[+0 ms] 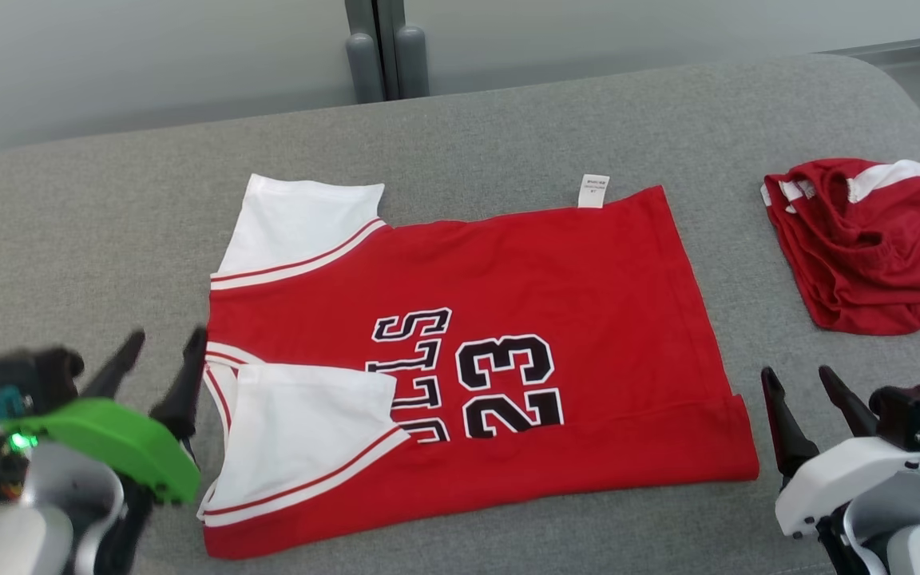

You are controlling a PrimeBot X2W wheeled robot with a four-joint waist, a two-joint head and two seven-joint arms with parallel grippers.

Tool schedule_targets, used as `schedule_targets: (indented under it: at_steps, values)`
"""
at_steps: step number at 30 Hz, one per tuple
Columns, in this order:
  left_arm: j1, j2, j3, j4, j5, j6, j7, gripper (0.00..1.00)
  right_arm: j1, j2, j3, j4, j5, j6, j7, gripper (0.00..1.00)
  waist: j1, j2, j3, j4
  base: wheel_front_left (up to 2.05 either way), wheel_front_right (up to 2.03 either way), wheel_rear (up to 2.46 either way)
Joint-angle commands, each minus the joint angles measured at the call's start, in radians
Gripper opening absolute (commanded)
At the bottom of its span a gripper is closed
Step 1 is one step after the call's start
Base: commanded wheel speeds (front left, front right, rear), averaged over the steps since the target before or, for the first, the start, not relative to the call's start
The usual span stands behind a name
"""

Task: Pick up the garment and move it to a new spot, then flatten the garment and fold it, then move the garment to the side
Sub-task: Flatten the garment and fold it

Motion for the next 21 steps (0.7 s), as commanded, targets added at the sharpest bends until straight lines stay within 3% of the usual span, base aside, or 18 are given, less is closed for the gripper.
schedule_targets:
  at_steps: [1,6,13,21]
  values:
    - [-0.087,0.027,-0.001,-0.006,0.021,-0.018,0.026,1.0,-0.031,-0.003,0.01,-0.009,-0.016,-0.002,0.004,1.0,0.0,0.0,0.017,-0.008,0.0,0.0,0.0]
    - [-0.343,0.088,-0.022,0.042,0.039,-0.08,0.136,1.0,-0.122,-0.003,0.063,-0.024,-0.043,-0.002,0.017,1.0,0.0,0.0,0.076,-0.045,0.0,0.0,0.0]
    - [-0.625,0.123,-0.073,0.24,0.019,-0.167,0.295,1.0,-0.274,-0.003,0.155,0.009,-0.061,-0.002,0.01,1.0,0.0,0.0,0.189,-0.116,0.0,0.0,0.0]
    - [-0.798,0.168,-0.114,0.426,0.003,-0.199,0.398,1.0,-0.4,-0.003,0.251,0.043,-0.055,-0.002,-0.006,1.0,0.0,0.0,0.314,-0.199,0.0,0.0,0.0]
